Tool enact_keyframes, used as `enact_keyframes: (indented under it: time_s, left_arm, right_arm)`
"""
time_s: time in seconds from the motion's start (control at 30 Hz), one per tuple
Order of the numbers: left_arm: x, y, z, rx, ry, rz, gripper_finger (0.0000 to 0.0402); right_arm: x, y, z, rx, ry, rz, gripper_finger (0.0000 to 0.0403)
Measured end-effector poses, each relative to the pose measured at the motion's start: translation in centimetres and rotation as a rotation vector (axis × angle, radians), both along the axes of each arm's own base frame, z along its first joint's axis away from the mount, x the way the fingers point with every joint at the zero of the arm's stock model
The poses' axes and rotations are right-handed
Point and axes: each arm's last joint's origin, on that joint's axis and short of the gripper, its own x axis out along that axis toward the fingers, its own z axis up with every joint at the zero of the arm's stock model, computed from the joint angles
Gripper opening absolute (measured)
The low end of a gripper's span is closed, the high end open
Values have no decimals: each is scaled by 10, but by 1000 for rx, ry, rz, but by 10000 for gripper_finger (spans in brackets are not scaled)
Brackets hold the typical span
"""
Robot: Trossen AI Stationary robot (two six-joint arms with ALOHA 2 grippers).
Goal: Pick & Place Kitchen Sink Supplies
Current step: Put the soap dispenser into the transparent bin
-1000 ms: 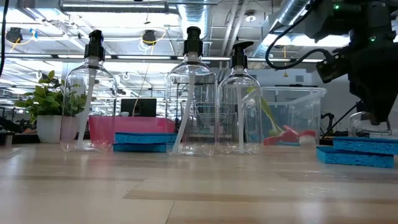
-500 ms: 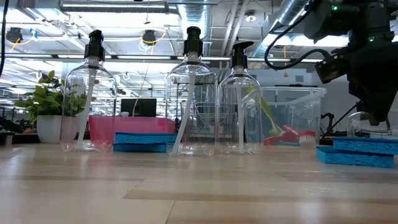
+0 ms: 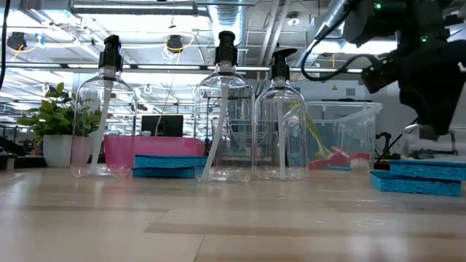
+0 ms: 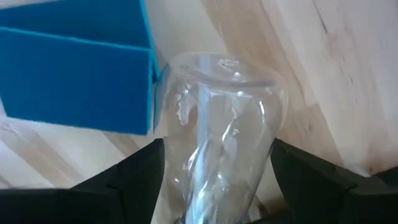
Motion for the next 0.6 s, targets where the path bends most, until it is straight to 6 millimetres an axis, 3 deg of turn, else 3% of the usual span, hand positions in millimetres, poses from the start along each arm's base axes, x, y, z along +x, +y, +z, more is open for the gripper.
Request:
enact_keyframes:
  time_s: [0.43, 0.6]
  left_arm:
    - [0, 0, 0, 0, -1, 0, 116]
    - [0, 0, 0, 0, -1, 0, 116]
  right_arm:
    - [-2, 0, 6, -11, 28, 7, 275]
    - [-10, -1, 7, -18, 112, -8, 275]
